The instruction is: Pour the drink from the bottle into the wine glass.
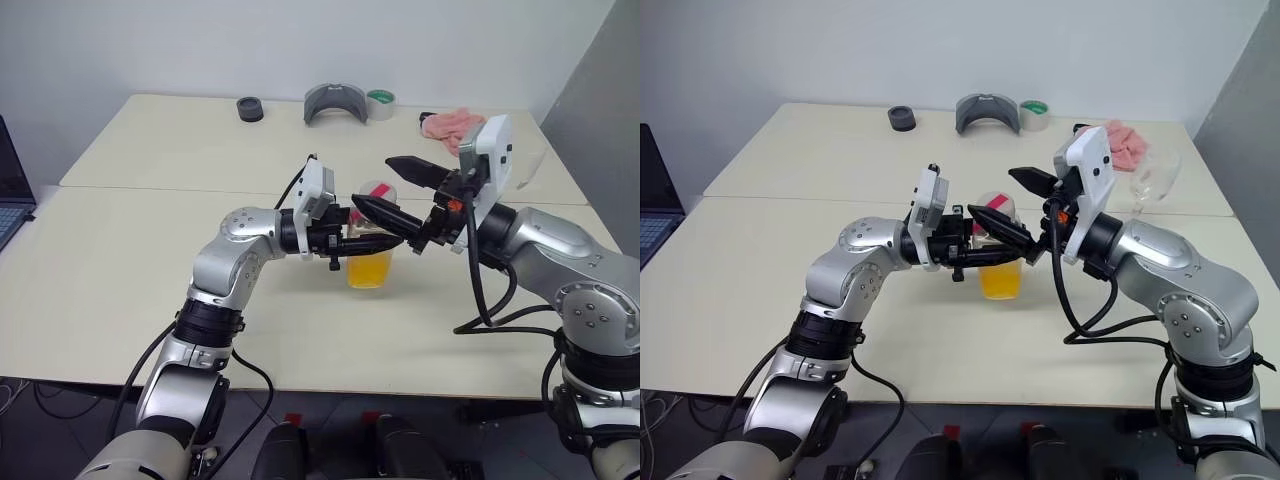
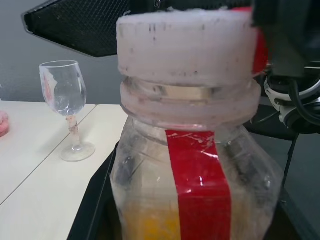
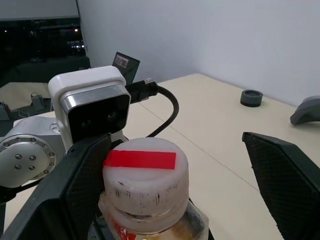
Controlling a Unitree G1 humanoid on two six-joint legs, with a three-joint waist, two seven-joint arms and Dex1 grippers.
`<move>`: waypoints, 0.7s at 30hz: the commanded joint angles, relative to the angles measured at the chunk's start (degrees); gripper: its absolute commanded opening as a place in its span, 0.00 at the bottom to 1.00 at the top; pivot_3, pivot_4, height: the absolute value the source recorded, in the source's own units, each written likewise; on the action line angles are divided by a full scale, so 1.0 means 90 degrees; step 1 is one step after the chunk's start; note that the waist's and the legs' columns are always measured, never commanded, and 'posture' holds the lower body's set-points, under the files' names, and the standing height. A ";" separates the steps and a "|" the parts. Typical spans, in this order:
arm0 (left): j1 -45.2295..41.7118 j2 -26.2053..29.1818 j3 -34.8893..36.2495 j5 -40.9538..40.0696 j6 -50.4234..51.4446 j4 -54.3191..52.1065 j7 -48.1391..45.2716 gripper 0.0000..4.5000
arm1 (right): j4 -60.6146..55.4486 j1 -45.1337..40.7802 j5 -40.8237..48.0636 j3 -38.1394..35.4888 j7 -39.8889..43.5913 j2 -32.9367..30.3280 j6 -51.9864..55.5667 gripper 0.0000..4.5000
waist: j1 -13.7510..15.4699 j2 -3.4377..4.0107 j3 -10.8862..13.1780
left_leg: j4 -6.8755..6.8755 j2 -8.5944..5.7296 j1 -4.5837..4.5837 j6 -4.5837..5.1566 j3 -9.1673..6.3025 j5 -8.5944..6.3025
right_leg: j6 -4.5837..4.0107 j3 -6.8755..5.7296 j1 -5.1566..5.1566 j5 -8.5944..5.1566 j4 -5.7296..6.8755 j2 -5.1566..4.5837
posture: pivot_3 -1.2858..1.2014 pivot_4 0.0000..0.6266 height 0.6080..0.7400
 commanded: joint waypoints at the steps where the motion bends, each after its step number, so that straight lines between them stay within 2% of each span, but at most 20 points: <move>1: -0.0145 -0.0021 0.0071 -0.0088 -0.0127 -0.0288 0.0032 0.42 | -0.0088 -0.0205 -0.0066 -0.0029 0.0038 0.0074 -0.0121 0.99 | -0.0002 0.0000 0.0000 | 0.0000 0.0000 0.0000 0.0000 0.0000 0.0000 | 0.0000 0.0000 0.0000 0.0000 0.0000 0.0000 | 0.52 0.24 1.00; 17: -0.0111 -0.0005 0.0061 -0.0089 -0.0133 -0.0325 0.0009 0.42 | 0.0185 -0.0583 -0.0436 0.0143 0.0027 0.0522 -0.0176 0.99 | -0.0002 0.0000 0.0000 | 0.0000 0.0000 0.0000 0.0000 0.0001 0.0000 | -0.0001 0.0000 0.0000 0.0000 0.0000 0.0000 | 0.52 0.24 1.00; 21: -0.0093 0.0007 0.0060 -0.0090 -0.0128 -0.0340 -0.0006 0.42 | -0.0060 -0.0403 -0.0142 -0.0109 0.0219 0.0338 -0.0012 0.99 | 0.0002 0.0000 0.0000 | 0.0000 0.0000 0.0000 0.0000 0.0000 0.0000 | -0.0001 -0.0002 0.0000 0.0000 0.0000 0.0000 | 0.52 0.24 1.00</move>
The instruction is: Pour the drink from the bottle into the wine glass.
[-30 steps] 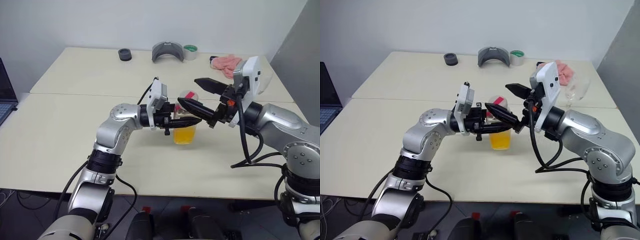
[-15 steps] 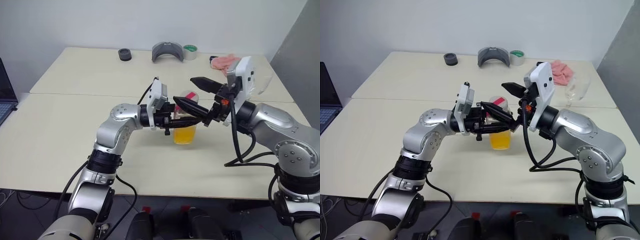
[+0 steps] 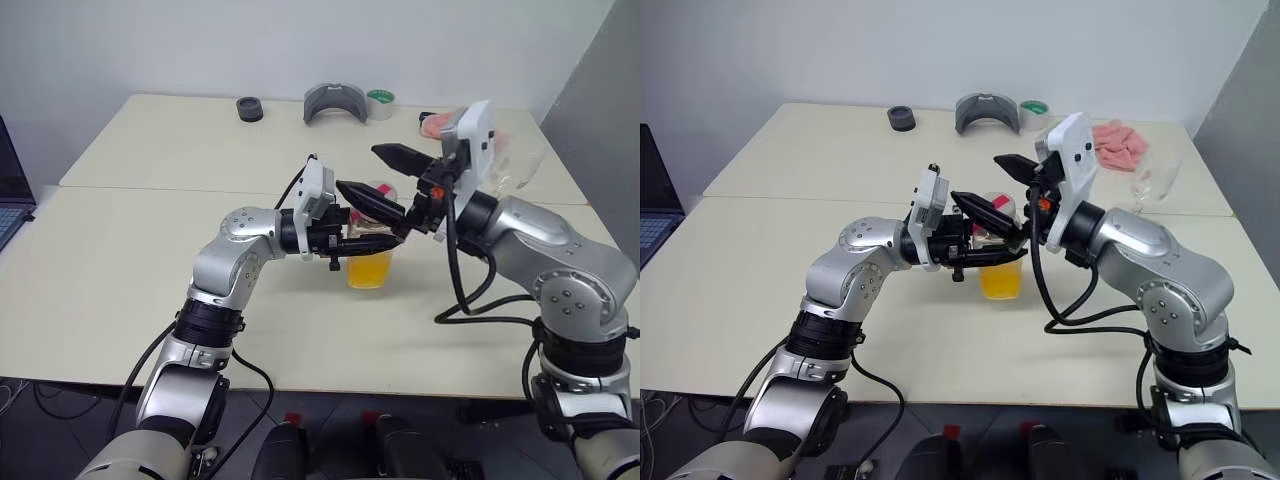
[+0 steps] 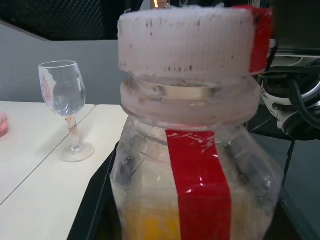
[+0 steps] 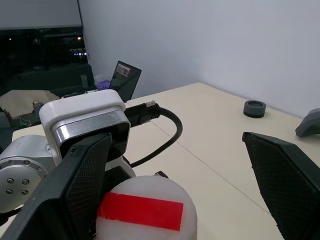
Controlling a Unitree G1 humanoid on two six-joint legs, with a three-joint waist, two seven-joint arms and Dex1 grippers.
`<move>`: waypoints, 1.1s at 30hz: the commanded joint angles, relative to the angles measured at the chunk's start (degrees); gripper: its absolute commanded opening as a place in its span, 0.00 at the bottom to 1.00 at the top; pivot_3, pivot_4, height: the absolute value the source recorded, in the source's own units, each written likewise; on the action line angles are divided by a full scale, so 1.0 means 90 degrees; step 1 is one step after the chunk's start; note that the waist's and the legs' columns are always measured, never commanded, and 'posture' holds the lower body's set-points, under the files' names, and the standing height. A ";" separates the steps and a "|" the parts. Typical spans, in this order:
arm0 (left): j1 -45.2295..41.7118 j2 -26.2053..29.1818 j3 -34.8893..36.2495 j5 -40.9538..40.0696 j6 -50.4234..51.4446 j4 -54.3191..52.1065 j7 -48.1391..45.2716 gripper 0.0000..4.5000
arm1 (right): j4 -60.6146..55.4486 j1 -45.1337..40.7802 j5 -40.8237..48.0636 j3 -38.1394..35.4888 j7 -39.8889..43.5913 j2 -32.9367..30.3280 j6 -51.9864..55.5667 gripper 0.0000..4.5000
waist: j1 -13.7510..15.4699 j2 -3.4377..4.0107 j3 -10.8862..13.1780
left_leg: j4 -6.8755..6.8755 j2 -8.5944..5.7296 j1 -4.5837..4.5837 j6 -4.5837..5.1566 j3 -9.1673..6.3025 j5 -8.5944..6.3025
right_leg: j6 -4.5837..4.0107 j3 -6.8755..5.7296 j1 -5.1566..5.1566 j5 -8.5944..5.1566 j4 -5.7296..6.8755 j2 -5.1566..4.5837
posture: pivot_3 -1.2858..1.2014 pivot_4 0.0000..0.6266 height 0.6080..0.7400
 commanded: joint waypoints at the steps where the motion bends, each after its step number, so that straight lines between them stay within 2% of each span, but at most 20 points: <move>1: -0.0090 0.0004 0.0060 -0.0089 -0.0130 -0.0334 0.0008 0.42 | -0.0368 0.0054 0.0345 -0.0368 0.0173 -0.0140 0.0016 0.99 | 0.0000 0.0000 0.0000 | 0.0000 0.0000 -0.0001 0.0000 -0.0001 0.0000 | 0.0000 0.0000 0.0000 0.0000 -0.0001 0.0000 | 0.52 0.24 1.00; 6: -0.0065 0.0005 0.0046 -0.0096 -0.0127 -0.0348 -0.0009 0.42 | -0.0611 0.0346 0.1096 -0.0831 0.0475 -0.0559 0.0213 0.99 | 0.0002 0.0000 0.0000 | 0.0000 0.0000 -0.0001 0.0000 0.0000 0.0000 | 0.0000 0.0001 0.0001 0.0000 -0.0002 0.0000 | 0.52 0.24 1.00; 11: -0.0084 -0.0013 0.0036 -0.0091 -0.0138 -0.0319 -0.0016 0.42 | -0.0559 0.0467 0.1043 -0.0872 0.0572 -0.0897 0.0160 0.99 | -0.0013 0.0000 0.0000 | 0.0000 0.0000 0.0001 0.0001 0.0002 0.0000 | 0.0000 0.0003 0.0001 0.0000 -0.0001 0.0000 | 0.52 0.24 1.00; 21: -0.0088 0.0013 0.0043 -0.0089 -0.0106 -0.0345 0.0001 0.42 | -0.0525 0.0549 0.0638 -0.0616 0.0686 -0.0967 0.0061 0.99 | -0.0002 0.0000 0.0000 | 0.0000 0.0000 0.0000 0.0000 0.0000 0.0000 | 0.0001 0.0003 0.0001 0.0000 -0.0001 0.0001 | 0.52 0.24 1.00; 33: -0.0103 0.0005 0.0047 -0.0100 -0.0066 -0.0361 0.0036 0.42 | -0.0400 0.0253 0.0346 -0.0417 0.0250 -0.0698 0.0107 0.99 | -0.0002 0.0000 0.0000 | 0.0000 0.0000 0.0001 0.0000 -0.0001 0.0000 | 0.0000 0.0001 0.0001 0.0000 -0.0001 0.0001 | 0.52 0.24 1.00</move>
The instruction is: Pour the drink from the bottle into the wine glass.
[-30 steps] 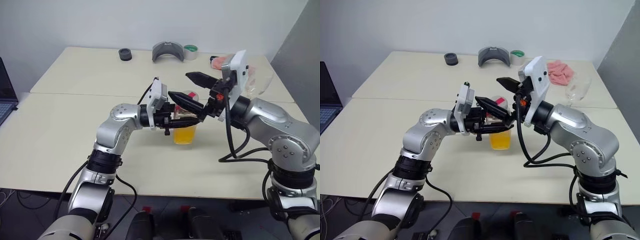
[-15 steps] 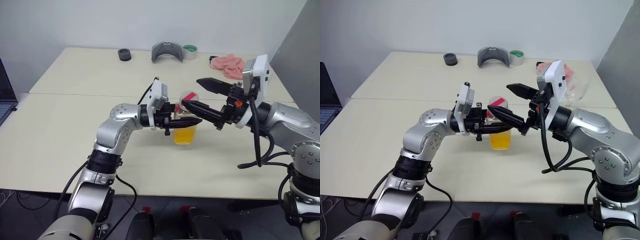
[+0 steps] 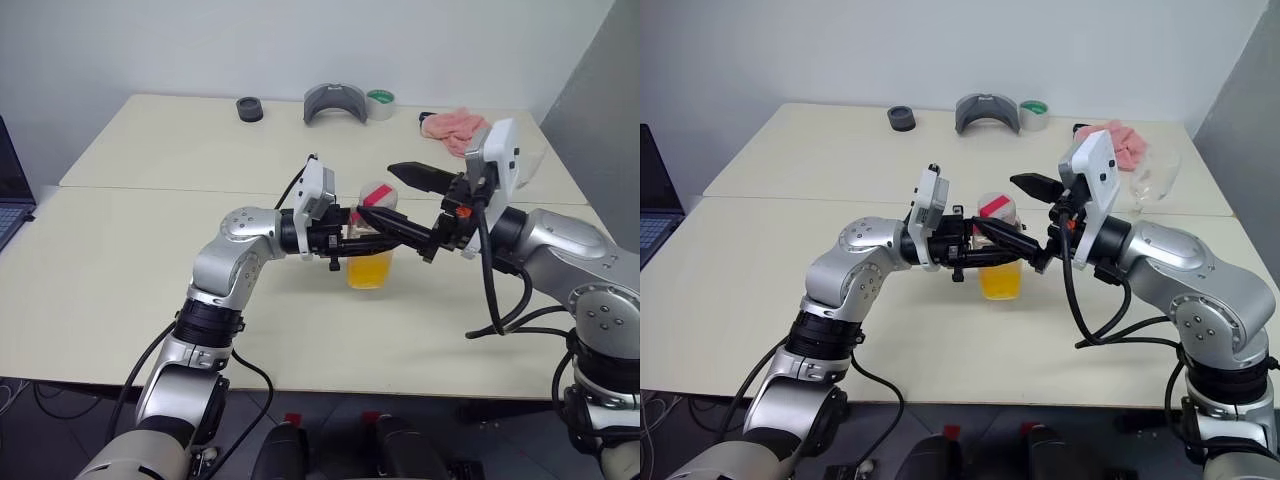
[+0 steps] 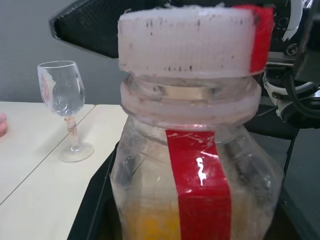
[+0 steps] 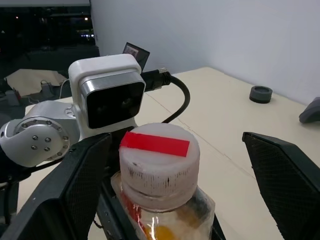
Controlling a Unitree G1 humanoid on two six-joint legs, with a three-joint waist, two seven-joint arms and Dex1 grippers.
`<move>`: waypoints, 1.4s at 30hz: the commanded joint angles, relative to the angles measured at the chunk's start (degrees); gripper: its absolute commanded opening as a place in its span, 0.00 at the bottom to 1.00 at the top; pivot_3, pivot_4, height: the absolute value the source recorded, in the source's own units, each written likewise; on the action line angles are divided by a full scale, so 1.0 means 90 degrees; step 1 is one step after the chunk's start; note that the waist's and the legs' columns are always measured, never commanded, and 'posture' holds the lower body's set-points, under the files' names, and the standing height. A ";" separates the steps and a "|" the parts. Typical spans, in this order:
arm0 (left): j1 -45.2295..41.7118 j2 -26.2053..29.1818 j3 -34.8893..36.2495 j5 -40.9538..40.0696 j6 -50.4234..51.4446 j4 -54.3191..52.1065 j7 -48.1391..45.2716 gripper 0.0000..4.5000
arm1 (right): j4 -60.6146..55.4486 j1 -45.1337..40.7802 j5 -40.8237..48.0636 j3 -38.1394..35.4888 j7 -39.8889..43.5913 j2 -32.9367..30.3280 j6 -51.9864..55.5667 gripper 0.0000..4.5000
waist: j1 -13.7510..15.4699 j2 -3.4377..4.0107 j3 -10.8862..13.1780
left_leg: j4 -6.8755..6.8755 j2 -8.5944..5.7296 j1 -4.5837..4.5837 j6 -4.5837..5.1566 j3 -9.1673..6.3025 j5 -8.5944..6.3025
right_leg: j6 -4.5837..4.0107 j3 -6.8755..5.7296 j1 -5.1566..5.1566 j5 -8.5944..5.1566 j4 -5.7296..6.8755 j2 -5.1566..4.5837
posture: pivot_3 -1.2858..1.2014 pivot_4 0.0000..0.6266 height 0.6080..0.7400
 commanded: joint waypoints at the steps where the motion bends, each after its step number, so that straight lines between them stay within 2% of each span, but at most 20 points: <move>1: -0.0103 -0.0004 0.0057 -0.0099 -0.0077 -0.0346 0.0038 0.42 | 0.0030 -0.0199 -0.0062 -0.0067 -0.0094 0.0109 -0.0091 0.99 | -0.0001 0.0000 0.0000 | 0.0000 0.0000 0.0000 0.0000 0.0001 0.0000 | 0.0000 0.0001 0.0000 0.0000 0.0000 0.0000 | 0.52 0.24 1.00; 16: -0.0094 -0.0022 0.0044 -0.0105 -0.0109 -0.0340 0.0094 0.42 | 0.0274 -0.0009 -0.0576 0.0110 0.0177 0.0236 -0.0468 0.99 | -0.0002 0.0000 0.0000 | 0.0000 0.0000 0.0000 0.0000 0.0002 0.0000 | 0.0000 0.0001 0.0000 0.0000 0.0000 0.0000 | 0.52 0.24 1.00; 24: -0.0089 -0.0028 0.0048 -0.0106 -0.0122 -0.0338 0.0103 0.42 | 0.0338 -0.0279 -0.0733 0.0238 0.0054 0.0520 -0.0455 0.99 | -0.0002 0.0000 0.0000 | 0.0000 0.0000 0.0001 0.0000 0.0002 0.0000 | 0.0000 0.0002 -0.0001 0.0000 0.0001 0.0000 | 0.52 0.24 1.00; 42: -0.0077 -0.0010 0.0042 -0.0102 -0.0135 -0.0345 0.0069 0.42 | 0.0100 -0.0233 -0.0435 0.0038 0.0070 0.0606 -0.0148 0.99 | -0.0002 0.0000 0.0000 | 0.0000 0.0000 0.0000 0.0000 0.0001 0.0000 | 0.0000 0.0001 -0.0001 0.0000 0.0001 0.0000 | 0.52 0.24 1.00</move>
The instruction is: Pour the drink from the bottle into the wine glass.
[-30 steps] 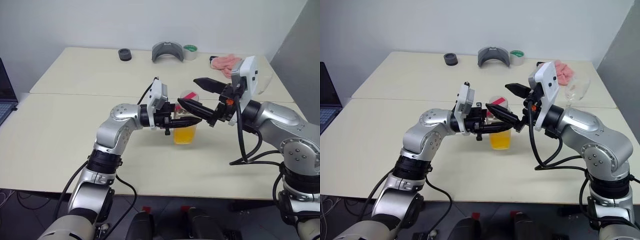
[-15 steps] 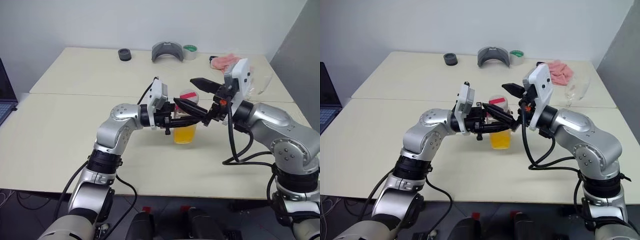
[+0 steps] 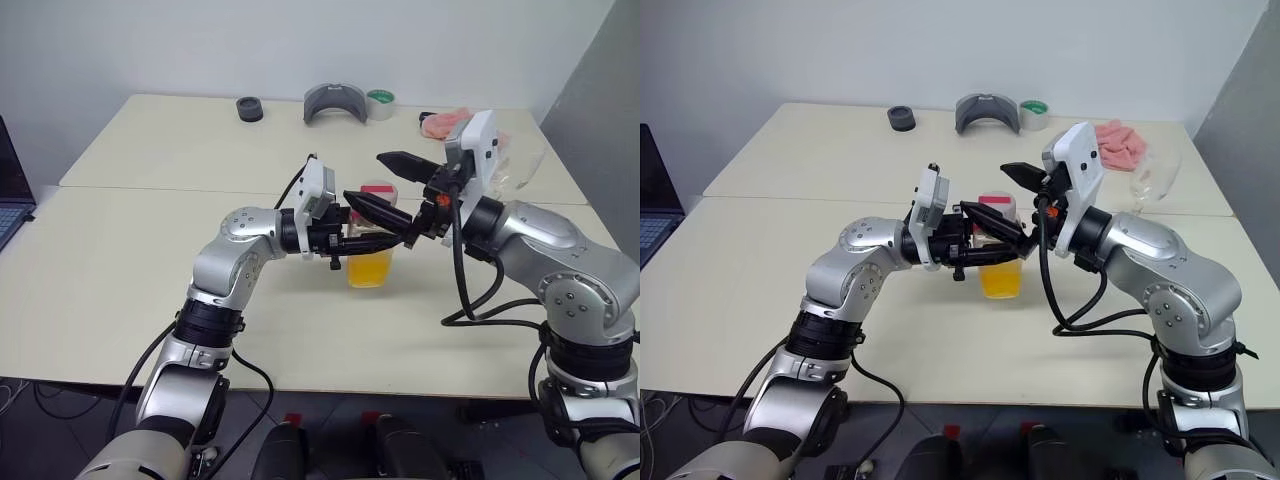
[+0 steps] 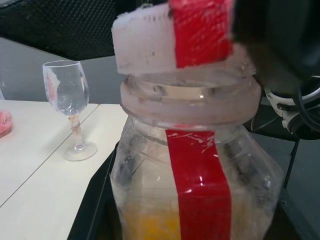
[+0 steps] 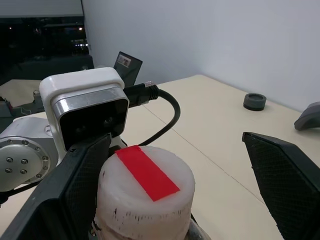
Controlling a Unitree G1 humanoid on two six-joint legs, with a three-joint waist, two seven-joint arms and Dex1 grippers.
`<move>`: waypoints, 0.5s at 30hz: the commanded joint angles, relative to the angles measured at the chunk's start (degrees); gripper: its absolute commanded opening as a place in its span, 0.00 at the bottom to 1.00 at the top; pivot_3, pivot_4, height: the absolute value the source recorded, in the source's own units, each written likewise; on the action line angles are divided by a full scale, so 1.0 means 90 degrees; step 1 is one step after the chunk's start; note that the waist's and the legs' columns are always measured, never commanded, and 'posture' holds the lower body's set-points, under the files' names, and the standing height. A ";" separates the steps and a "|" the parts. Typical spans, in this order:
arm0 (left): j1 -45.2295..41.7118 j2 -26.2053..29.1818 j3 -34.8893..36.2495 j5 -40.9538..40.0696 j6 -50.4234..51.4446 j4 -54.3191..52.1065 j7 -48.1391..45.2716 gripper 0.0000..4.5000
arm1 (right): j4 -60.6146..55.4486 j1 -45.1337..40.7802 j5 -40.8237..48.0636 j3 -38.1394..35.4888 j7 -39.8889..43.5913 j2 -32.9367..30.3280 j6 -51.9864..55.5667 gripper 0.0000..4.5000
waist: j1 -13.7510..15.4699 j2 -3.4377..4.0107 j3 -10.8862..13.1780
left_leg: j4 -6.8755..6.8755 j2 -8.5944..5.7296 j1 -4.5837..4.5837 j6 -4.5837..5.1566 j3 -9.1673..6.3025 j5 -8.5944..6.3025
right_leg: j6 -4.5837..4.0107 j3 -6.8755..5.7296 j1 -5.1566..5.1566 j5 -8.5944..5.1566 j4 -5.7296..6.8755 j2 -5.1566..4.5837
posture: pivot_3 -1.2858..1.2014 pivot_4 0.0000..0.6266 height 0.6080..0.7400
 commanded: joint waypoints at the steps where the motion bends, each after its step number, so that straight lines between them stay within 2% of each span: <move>1: -0.0077 -0.0001 0.0049 -0.0102 -0.0146 -0.0336 -0.0050 0.42 | -0.0259 -0.0012 0.0164 -0.0198 0.0008 -0.0041 0.0008 0.99 | 0.0000 0.0000 0.0000 | 0.0000 0.0000 0.0000 0.0000 0.0000 0.0000 | 0.0000 0.0000 0.0000 0.0000 0.0000 0.0000 | 0.52 0.24 1.00; 13: -0.0106 0.0007 0.0036 -0.0090 -0.0144 -0.0326 -0.0072 0.42 | -0.0437 -0.0136 0.0821 -0.0363 -0.0301 -0.0030 0.0377 0.99 | 0.0000 0.0000 0.0000 | 0.0000 0.0000 -0.0001 0.0000 -0.0001 0.0000 | 0.0000 0.0000 0.0000 0.0000 0.0000 0.0000 | 0.52 0.24 1.00; 15: -0.0105 0.0009 0.0038 -0.0090 -0.0135 -0.0334 -0.0063 0.42 | -0.0407 -0.0139 0.0862 -0.0382 -0.0301 -0.0039 0.0388 0.91 | 0.0000 0.0000 0.0000 | 0.0000 0.0000 0.0000 0.0000 -0.0001 0.0000 | 0.0000 0.0000 0.0000 0.0000 0.0000 0.0000 | 0.52 0.24 1.00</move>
